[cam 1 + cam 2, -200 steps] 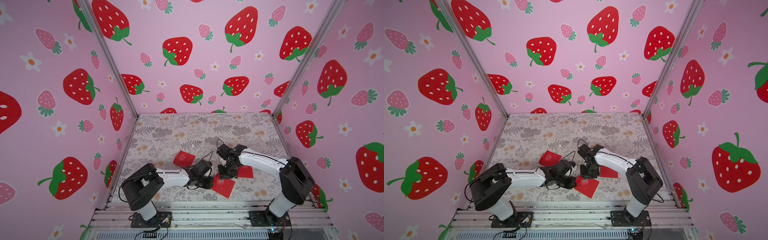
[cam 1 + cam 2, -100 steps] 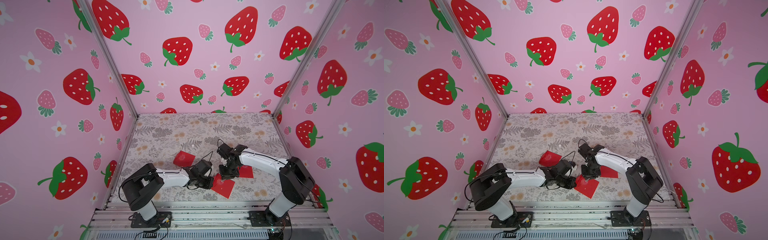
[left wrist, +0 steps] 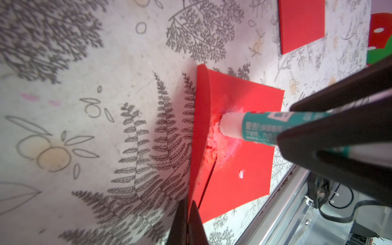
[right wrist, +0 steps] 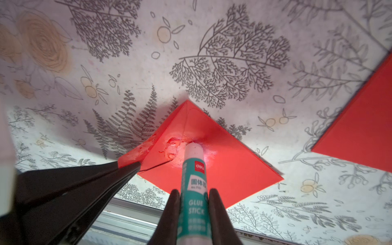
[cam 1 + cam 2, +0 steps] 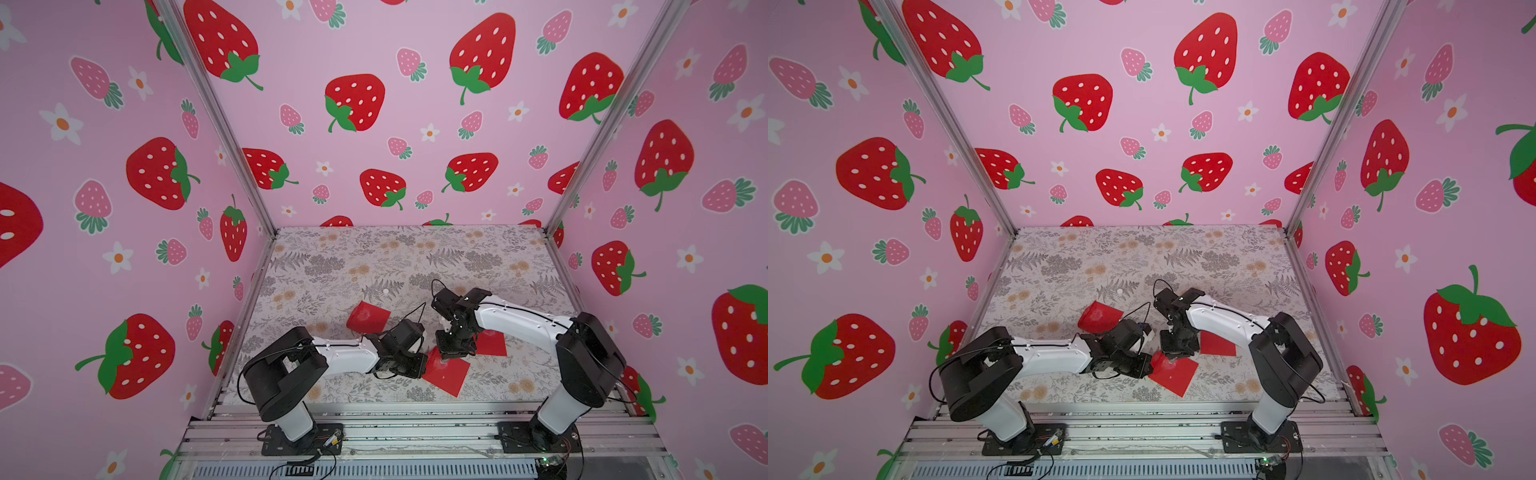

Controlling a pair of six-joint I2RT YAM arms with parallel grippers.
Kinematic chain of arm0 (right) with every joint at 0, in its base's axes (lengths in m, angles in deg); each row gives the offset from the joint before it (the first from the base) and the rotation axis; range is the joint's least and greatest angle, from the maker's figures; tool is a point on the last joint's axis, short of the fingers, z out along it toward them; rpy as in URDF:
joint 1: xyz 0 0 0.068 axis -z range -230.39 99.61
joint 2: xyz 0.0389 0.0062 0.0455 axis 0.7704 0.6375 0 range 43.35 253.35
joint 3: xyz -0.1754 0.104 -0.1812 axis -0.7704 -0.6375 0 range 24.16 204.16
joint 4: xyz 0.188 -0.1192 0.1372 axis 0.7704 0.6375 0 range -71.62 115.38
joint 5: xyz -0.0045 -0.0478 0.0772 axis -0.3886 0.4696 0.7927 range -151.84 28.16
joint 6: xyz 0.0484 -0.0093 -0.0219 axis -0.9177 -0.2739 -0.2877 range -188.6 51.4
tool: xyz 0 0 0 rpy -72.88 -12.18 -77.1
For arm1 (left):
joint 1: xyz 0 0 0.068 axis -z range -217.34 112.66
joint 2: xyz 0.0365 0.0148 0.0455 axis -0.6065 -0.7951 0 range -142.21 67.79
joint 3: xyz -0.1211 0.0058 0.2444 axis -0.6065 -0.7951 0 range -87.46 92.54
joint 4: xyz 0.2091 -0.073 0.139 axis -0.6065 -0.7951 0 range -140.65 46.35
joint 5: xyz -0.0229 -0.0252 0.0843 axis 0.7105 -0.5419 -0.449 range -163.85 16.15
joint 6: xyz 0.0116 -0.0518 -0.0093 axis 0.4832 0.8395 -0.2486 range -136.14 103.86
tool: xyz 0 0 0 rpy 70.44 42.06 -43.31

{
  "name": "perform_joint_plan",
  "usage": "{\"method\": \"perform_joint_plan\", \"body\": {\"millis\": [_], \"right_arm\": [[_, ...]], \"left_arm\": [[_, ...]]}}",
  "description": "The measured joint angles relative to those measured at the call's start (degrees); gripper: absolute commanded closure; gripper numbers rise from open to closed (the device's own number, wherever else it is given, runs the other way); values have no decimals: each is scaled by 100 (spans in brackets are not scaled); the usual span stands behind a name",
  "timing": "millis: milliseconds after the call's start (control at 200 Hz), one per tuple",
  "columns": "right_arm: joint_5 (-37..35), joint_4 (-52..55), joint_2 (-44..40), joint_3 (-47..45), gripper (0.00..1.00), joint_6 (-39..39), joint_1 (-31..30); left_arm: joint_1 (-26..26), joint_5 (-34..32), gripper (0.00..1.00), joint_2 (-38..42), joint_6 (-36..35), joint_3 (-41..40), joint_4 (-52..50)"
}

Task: Seal the envelope with a glue stick
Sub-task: Apply the envelope at the center of the board.

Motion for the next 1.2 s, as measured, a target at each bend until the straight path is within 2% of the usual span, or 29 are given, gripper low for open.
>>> {"method": "perform_joint_plan", "body": {"millis": [290, 650, 745, 1016, 1121, 1196], "right_arm": [[1067, -474, 9, -120, 100, 33, -15], [262, 151, 9, -33, 100, 57, -26], [369, 127, 9, -35, 100, 66, -44], [1340, -380, -13, -179, 100, 9, -33], [1316, -352, -13, -190, 100, 2, -37], [984, -133, -13, -149, 100, 22, -37]], "left_arm": [[0, 0, 100, 0, 0, 0, -4], [0, -2, 100, 0, 0, 0, -4], [0, 0, 100, 0, 0, 0, -4], [0, 0, 100, 0, 0, 0, -4], [-11, 0, 100, 0, 0, 0, -4], [-15, 0, 100, 0, 0, 0, -4]]}}
